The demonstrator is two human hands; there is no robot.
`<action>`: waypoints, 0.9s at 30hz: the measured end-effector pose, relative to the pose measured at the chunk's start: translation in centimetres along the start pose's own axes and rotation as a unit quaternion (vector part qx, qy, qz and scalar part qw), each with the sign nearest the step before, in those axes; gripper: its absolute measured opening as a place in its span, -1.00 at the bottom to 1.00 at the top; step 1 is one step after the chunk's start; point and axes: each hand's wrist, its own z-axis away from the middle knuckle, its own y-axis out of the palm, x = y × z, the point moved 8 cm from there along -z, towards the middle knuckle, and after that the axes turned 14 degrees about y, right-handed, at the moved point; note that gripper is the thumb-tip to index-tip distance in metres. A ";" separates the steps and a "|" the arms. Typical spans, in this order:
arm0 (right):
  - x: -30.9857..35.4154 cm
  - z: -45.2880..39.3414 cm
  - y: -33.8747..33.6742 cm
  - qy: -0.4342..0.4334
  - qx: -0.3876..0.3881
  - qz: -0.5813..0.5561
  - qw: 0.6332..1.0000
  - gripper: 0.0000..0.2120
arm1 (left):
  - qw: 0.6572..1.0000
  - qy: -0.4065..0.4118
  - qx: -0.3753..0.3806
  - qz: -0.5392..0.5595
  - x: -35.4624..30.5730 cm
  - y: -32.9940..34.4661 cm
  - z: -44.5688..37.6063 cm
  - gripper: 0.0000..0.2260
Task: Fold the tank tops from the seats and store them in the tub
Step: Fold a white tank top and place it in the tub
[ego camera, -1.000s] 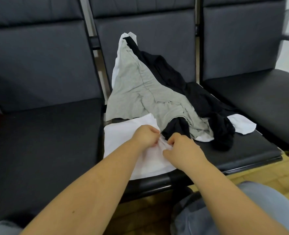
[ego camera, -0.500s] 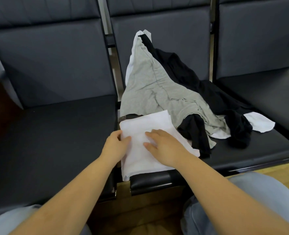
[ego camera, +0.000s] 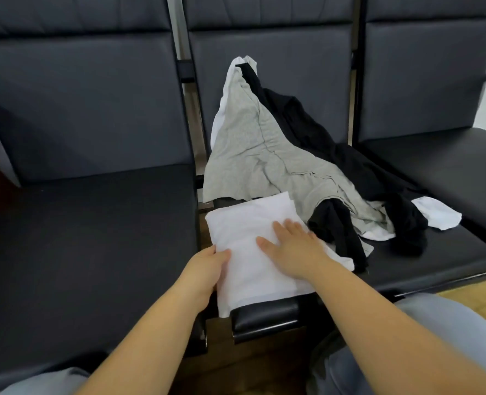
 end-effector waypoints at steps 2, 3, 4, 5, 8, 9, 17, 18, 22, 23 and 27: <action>-0.7 -0.4 -0.6 0.033 -0.011 -0.009 0.999 -0.29 | 1.000 0.009 -0.007 -0.021 0.0 -0.4 -0.1 -0.69; -0.9 -0.4 -1.0 0.049 -0.023 -0.022 0.998 -0.29 | 1.000 0.010 -0.009 -0.020 0.0 -0.5 0.0 -0.69; -1.3 -0.4 -1.6 0.067 -0.039 -0.040 0.996 -0.29 | 1.000 0.009 -0.014 -0.012 0.0 -0.7 0.0 -0.70; -1.7 -0.4 -2.1 0.086 -0.053 -0.063 0.993 -0.28 | 1.000 0.007 -0.020 -0.001 0.0 -0.7 0.0 -0.71; -3.0 -0.6 -3.0 0.134 -0.064 -0.116 0.982 -0.26 | 0.999 0.005 -0.044 0.023 0.0 -0.7 0.1 -0.67; -3.4 -0.8 -3.1 0.144 -0.062 -0.123 0.980 -0.27 | 0.998 0.007 -0.056 0.032 -0.1 -0.7 0.2 -0.66; -4.8 -0.6 -3.1 0.167 0.012 -0.209 0.963 -0.49 | 0.995 0.010 -0.052 0.081 -1.3 -0.6 0.8 -0.74; -4.7 -0.5 -3.2 0.162 0.017 -0.220 0.962 -0.52 | 0.996 -0.004 -0.041 0.085 -1.2 -0.5 0.8 -0.73; -3.9 0.2 -4.0 0.106 0.021 -0.267 0.958 -0.69 | 0.996 -0.039 -0.022 0.080 -0.8 -0.3 1.0 -0.74; -3.6 0.4 -4.3 0.089 0.019 -0.281 0.955 -0.72 | 0.996 -0.039 -0.021 0.077 -0.8 -0.4 1.0 -0.74; -3.2 0.9 -4.8 0.053 0.016 -0.333 0.941 -0.86 | 0.999 0.004 0.002 0.040 -1.3 -0.3 0.8 -0.71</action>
